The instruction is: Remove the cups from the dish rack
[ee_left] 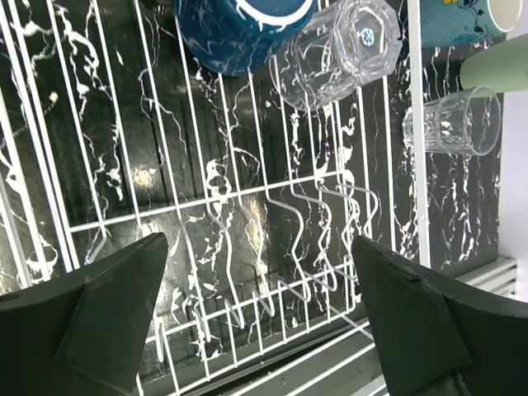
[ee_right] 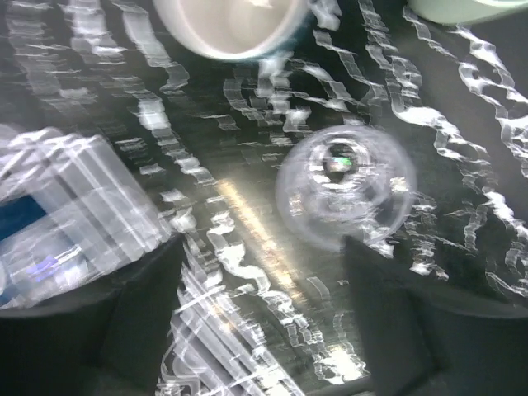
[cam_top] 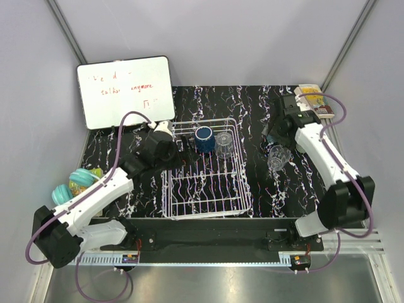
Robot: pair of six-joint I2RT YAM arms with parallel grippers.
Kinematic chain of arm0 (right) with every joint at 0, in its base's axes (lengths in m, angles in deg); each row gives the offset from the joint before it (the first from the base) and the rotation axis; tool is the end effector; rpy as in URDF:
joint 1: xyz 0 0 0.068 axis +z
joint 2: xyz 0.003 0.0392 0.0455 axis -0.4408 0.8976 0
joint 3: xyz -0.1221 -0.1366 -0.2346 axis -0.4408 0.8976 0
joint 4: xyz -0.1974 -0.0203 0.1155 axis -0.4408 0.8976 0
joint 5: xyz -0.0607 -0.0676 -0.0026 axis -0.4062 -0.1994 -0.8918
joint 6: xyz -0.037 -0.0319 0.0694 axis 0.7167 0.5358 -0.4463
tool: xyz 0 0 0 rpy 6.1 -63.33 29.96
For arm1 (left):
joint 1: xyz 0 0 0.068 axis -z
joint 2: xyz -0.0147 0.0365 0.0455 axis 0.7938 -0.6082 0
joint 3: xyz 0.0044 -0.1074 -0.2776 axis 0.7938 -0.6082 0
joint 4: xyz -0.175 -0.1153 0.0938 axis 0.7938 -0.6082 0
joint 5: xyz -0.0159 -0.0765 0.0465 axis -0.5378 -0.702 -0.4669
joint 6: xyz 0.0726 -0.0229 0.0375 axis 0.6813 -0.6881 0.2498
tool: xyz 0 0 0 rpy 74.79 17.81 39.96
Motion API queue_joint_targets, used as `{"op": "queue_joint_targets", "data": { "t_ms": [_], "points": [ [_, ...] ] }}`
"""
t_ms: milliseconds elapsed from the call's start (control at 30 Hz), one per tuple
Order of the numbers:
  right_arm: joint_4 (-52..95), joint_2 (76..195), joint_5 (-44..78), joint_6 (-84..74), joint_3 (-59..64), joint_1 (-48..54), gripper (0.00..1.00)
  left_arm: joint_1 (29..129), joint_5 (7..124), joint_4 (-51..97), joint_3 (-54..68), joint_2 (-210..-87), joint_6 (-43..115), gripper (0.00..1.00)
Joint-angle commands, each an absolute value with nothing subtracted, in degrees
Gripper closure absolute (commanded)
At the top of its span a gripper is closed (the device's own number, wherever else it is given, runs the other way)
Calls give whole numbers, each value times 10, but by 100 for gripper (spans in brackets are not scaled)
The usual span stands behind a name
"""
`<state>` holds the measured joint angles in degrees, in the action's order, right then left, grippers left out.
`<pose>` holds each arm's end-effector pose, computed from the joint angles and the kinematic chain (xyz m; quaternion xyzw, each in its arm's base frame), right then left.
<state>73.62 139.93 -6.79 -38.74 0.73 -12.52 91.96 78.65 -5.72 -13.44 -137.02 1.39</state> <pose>0.2831 0.0471 0.3034 0.2568 0.9244 -0.0102 0.2818 0.1787 -0.1385 0.2969 -0.0696 0.8967 -0.2656 0.3471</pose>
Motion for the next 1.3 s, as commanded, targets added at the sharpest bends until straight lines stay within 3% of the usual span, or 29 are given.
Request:
{"op": "queue_joint_targets", "data": {
  "t_ms": [0, 200, 667, 1267],
  "points": [
    [669, 1288, 9, -352, 24, -111, 10, 930, 819, -45, -78, -1404, 51, 2],
    [552, 1165, 76, -344, 116, -85, 1, 953, 838, -57, 22, -1508, 101, 2],
    [547, 1081, 133, -309, 174, -56, 0, 997, 876, -83, 265, -1766, 135, 1],
    [533, 1053, 140, -307, 207, -56, 0, 961, 860, -101, 381, -1932, 123, 1]
  ]
}}
